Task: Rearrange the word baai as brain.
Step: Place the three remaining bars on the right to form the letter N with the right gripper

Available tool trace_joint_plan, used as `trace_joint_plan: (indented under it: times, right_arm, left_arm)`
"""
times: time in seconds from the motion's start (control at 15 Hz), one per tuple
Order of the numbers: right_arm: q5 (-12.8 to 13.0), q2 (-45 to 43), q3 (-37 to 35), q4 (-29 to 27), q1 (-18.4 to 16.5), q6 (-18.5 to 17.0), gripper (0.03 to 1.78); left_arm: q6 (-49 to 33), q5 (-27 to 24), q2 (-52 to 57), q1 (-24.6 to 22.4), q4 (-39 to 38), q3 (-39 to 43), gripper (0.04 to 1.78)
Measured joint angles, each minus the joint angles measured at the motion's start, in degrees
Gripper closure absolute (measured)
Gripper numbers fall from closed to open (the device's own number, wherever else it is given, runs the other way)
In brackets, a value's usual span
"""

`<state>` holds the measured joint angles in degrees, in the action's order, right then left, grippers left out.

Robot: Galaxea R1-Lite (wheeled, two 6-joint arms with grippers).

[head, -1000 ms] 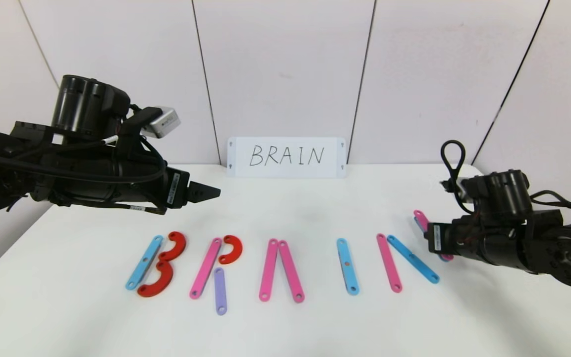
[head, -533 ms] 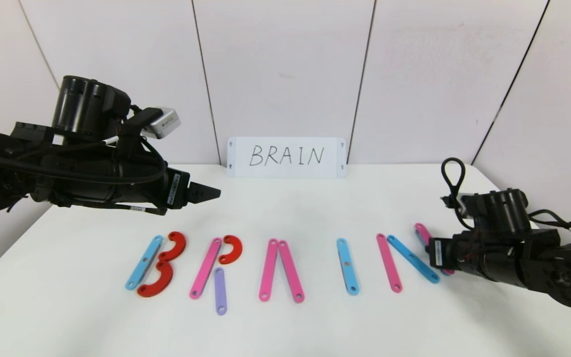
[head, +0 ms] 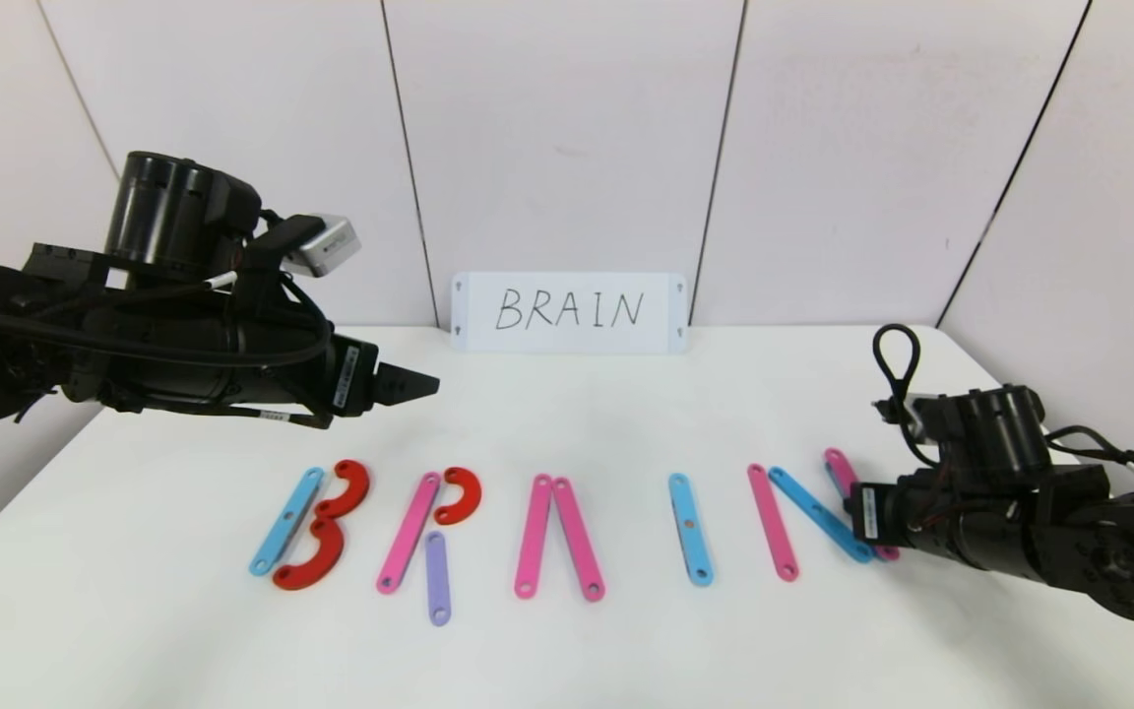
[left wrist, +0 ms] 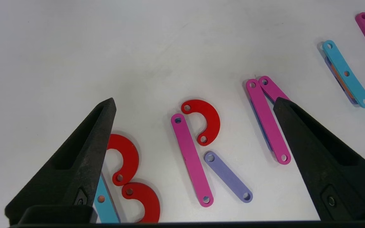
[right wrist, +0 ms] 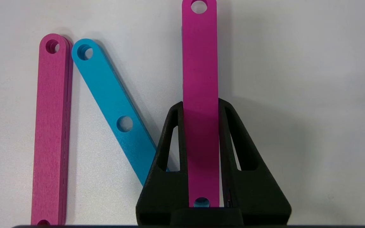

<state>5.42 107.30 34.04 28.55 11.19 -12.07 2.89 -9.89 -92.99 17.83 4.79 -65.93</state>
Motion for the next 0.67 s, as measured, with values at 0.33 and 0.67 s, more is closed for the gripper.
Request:
trace_joint_plan:
  times: [0.33, 0.67]
  right_arm:
    - [0.0, -0.3, -0.1, -0.1, 0.0, -0.1, 1.47]
    - [0.0, -0.6, -0.1, -0.1, 0.1, -0.1, 0.96]
  left_arm:
    - [0.0, 0.0, 0.0, 0.0, 0.0, 0.0, 0.08]
    - [0.0, 0.0, 0.0, 0.0, 0.0, 0.0, 0.08]
